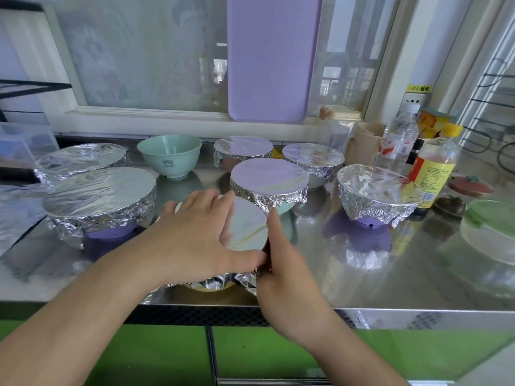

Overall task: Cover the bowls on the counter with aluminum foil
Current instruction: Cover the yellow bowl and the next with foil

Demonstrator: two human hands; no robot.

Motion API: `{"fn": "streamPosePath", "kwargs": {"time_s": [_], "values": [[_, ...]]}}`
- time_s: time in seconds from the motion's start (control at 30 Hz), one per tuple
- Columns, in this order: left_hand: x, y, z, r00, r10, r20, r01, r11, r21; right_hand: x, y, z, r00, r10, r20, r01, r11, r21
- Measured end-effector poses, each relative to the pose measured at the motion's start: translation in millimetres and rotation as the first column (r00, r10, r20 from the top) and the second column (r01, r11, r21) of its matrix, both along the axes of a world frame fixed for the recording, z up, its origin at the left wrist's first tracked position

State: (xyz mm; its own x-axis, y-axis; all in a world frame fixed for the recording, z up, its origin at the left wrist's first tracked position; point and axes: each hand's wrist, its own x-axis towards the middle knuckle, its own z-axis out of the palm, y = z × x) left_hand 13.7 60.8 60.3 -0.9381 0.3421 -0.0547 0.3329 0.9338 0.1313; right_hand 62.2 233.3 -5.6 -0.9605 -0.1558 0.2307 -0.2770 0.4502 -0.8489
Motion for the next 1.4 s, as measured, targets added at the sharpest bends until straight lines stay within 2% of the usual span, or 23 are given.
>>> {"fn": "streamPosePath", "kwargs": {"time_s": [0.1,0.2,0.27,0.37,0.43,0.5,0.67,0.7,0.8,0.83,0.93,1.0,1.2,1.3,1.4], "values": [[0,0,0,1.000,0.003,0.009,-0.003,1.000,-0.001,2,1,2,0.999,0.016,0.046,-0.012,0.997,-0.072],[0,0,1,1.000,-0.001,0.021,0.002,1.000,-0.017,5,8,10,0.995,0.019,0.094,-0.019,1.000,-0.004],[0,-1,2,1.000,-0.003,0.028,0.004,1.000,-0.026,-1,15,16,0.992,-0.058,0.113,0.059,0.998,-0.007],[1,0,3,0.999,0.001,0.033,0.001,0.999,-0.036,-7,16,32,0.978,-0.163,0.128,0.188,0.956,-0.227],[2,1,4,1.000,-0.001,0.031,0.002,0.999,-0.040,-7,8,38,0.982,-0.079,0.173,0.130,0.942,-0.308],[3,0,5,0.999,0.000,0.038,0.001,0.999,-0.041,-4,0,35,0.980,-0.015,0.199,0.070,0.959,-0.273],[4,-3,6,0.999,0.002,0.049,0.002,0.998,-0.070,4,5,26,0.985,0.032,0.167,0.030,0.934,-0.356],[4,-4,6,0.999,-0.003,0.047,0.007,0.997,-0.078,8,7,21,0.990,-0.007,0.141,0.059,0.926,-0.372],[4,-5,4,0.999,-0.006,0.034,0.009,0.996,-0.091,18,17,5,0.957,-0.287,-0.036,0.272,0.936,-0.223],[3,-5,3,1.000,-0.007,0.028,0.009,0.996,-0.093,23,18,3,0.959,-0.277,-0.057,0.262,0.947,-0.188],[1,-5,1,1.000,-0.004,0.028,0.006,0.997,-0.074,26,14,2,0.993,-0.088,0.074,0.101,0.976,-0.191],[1,-4,1,1.000,-0.010,0.018,0.011,0.998,-0.057,24,11,2,0.993,-0.094,0.070,0.105,0.978,-0.183],[1,-4,0,1.000,-0.020,0.001,0.020,0.999,-0.048,20,2,-6,0.992,-0.113,-0.049,0.105,0.985,-0.137],[1,-4,0,1.000,-0.027,-0.012,0.026,0.998,-0.052,22,-5,-10,0.973,-0.182,-0.144,0.176,0.983,-0.054],[2,-4,0,0.999,-0.033,-0.026,0.032,0.998,-0.047,28,-11,-14,0.919,-0.235,-0.315,0.273,0.958,0.082]]}}
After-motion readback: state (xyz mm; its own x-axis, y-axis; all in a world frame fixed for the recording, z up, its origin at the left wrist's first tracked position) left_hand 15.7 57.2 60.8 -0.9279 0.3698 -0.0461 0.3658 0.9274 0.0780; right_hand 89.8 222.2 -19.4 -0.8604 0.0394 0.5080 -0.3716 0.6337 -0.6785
